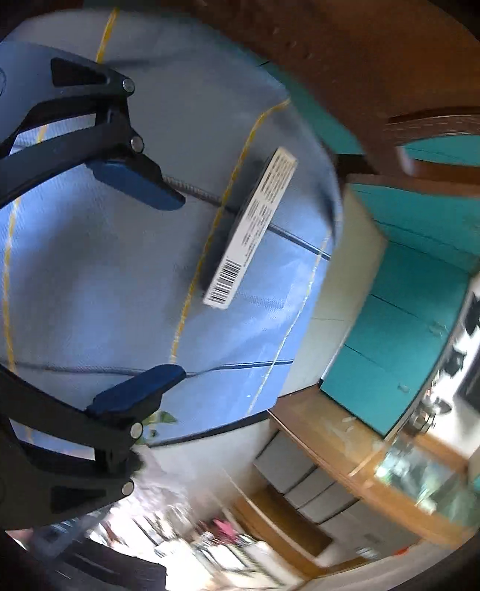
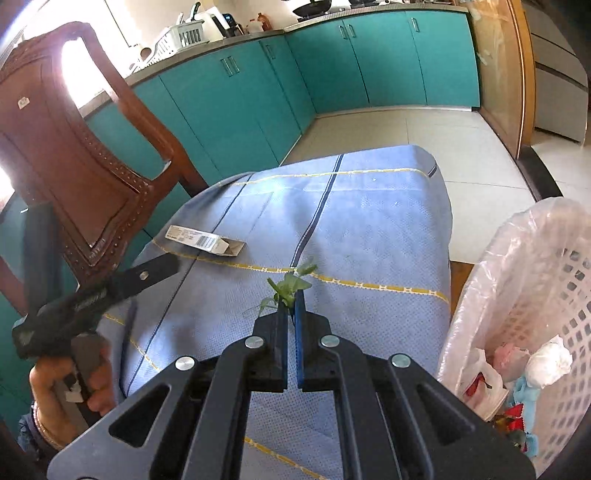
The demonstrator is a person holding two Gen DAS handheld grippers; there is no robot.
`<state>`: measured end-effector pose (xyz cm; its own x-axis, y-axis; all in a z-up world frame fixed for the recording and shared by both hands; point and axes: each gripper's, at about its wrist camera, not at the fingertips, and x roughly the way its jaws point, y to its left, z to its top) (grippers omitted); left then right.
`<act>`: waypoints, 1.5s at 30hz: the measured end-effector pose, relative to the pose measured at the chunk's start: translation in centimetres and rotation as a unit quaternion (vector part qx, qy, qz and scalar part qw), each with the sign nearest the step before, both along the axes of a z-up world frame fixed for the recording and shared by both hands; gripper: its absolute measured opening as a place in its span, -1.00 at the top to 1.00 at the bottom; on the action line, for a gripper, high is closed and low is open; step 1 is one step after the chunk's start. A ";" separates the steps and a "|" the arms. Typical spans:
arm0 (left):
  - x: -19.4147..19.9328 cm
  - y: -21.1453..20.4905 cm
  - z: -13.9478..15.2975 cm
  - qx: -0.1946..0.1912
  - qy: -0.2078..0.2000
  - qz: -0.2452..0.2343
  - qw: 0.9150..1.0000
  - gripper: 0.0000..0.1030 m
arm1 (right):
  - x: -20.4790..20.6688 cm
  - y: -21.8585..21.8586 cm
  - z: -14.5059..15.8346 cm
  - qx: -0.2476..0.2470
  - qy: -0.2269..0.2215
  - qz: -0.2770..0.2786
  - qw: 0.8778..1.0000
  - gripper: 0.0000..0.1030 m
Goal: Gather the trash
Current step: 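Grasp the green leaves with the right gripper while the left reaches toward the white barcode box, then lower the left gripper over the white medicine box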
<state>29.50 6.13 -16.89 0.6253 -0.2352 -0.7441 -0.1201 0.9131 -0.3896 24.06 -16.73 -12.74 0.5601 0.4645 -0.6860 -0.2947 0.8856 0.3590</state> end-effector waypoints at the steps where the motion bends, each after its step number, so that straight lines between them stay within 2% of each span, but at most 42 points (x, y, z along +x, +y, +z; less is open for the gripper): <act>1: 0.5 0.2 -0.4 0.006 0.007 0.009 1.000 -0.68 | -0.3 -0.4 0.1 -0.004 -0.003 0.000 1.000 0.93; 4: 1.9 0.5 -1.4 0.025 0.032 0.041 0.998 -0.73 | -0.3 -0.3 0.0 -0.010 -0.004 0.008 1.000 0.93; 9: 4.2 1.1 -3.7 -0.006 0.080 0.058 0.995 -0.75 | -0.6 1.2 -0.3 -0.029 -0.007 0.025 0.999 0.93; 16: 5.4 0.9 -4.3 0.012 0.079 0.068 0.994 -0.72 | -0.8 1.9 -0.8 -0.047 -0.003 0.034 0.998 0.92; 18: 5.3 0.6 -4.2 0.025 0.076 0.066 0.995 -0.56 | -0.8 1.9 -0.9 -0.048 0.000 0.033 0.998 0.92; 20: 5.4 0.4 -4.2 0.036 0.072 0.058 0.995 -0.11 | -0.8 1.8 -1.0 -0.049 0.001 0.031 0.998 0.92; 21: 5.3 0.5 -4.1 0.034 0.069 0.055 0.996 0.00 | -0.8 1.8 -1.0 -0.050 0.001 0.030 0.998 0.92; 23: 5.1 0.7 -4.0 0.029 0.067 0.051 0.996 0.43 | -0.9 1.7 -1.1 -0.051 0.000 0.028 0.998 0.93; 24: 4.9 0.8 -3.9 0.026 0.063 0.048 0.996 0.47 | -0.9 1.7 -1.1 -0.052 0.001 0.028 0.998 0.92; 28: 3.7 0.5 -3.0 0.003 0.038 0.019 0.999 0.51 | -0.9 1.4 -1.1 -0.051 -0.002 0.024 0.998 0.93; 31: 2.0 -0.1 -1.9 0.007 0.023 -0.021 1.000 0.52 | -0.9 1.1 -0.9 -0.047 -0.002 0.021 0.999 0.92; 36: -0.7 -1.1 0.0 0.027 0.000 -0.110 0.994 0.53 | -1.0 0.6 -0.5 -0.033 -0.001 0.022 0.999 0.92; 39: -1.7 -0.6 0.2 0.052 -0.004 -0.113 0.992 0.53 | -1.0 0.6 -0.5 -0.036 -0.003 0.019 0.999 0.92; 43: -1.6 0.1 -0.4 0.057 0.015 -0.104 0.993 0.53 | -1.0 0.7 -0.6 -0.037 -0.003 0.020 0.999 0.92; 45: -1.5 0.3 -0.7 0.071 0.026 -0.095 0.993 0.45 | -1.0 0.8 -0.6 -0.039 -0.003 0.019 0.999 0.92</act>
